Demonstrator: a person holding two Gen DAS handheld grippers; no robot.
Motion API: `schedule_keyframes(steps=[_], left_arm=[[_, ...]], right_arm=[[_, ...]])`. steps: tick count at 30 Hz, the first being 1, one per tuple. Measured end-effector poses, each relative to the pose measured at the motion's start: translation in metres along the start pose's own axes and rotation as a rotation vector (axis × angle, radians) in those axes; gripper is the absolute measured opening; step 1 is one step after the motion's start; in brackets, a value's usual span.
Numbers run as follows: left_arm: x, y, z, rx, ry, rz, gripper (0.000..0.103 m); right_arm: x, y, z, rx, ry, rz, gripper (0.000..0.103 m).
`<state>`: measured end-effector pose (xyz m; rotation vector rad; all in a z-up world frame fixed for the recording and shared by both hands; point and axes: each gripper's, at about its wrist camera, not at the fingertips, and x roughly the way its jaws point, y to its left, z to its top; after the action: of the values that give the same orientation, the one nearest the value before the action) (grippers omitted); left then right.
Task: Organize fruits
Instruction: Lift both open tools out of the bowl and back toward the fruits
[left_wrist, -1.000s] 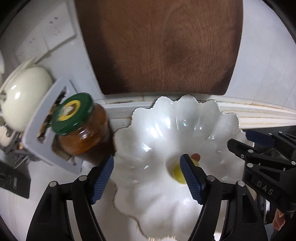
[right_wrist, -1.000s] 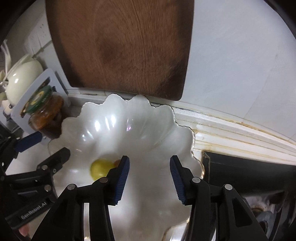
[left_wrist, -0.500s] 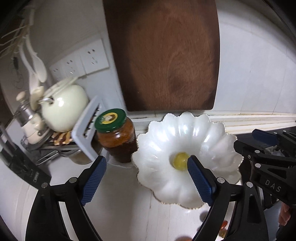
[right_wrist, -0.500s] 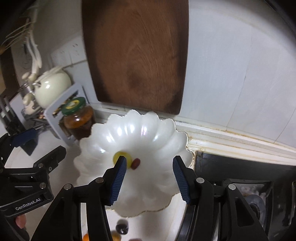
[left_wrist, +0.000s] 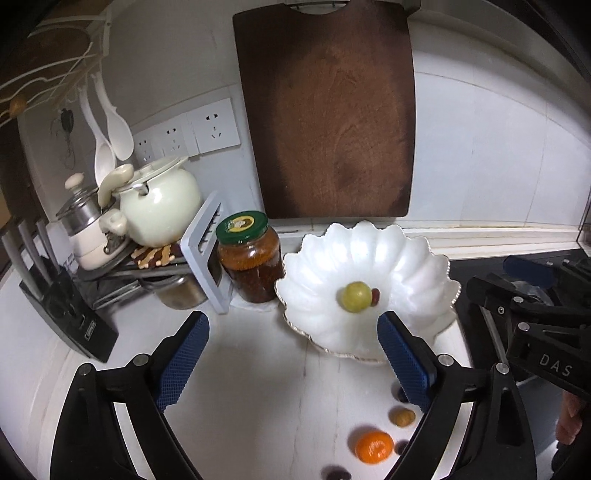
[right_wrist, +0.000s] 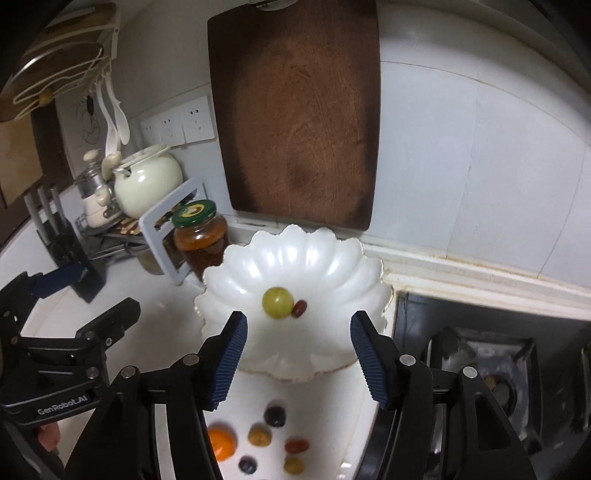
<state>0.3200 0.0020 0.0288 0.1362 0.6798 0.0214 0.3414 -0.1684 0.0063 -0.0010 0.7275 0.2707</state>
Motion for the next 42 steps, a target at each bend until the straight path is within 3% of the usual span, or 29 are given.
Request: schedule_keyframes(steps=[23, 32, 42], left_arm=[[-0.064, 0.001, -0.060, 0.001, -0.013, -0.046, 0.094], [-0.068, 0.001, -0.085, 0.011, 0.020, -0.075, 0.094], [-0.062, 0.001, -0.110, -0.001, 0.040, -0.091, 0.094]], right_arm=[[-0.052, 0.014, -0.061, -0.052, 0.007, 0.004, 0.059], [-0.062, 0.021, -0.079, -0.071, 0.003, 0.002, 0.059], [-0.057, 0.022, -0.103, -0.055, 0.064, 0.031, 0.059]])
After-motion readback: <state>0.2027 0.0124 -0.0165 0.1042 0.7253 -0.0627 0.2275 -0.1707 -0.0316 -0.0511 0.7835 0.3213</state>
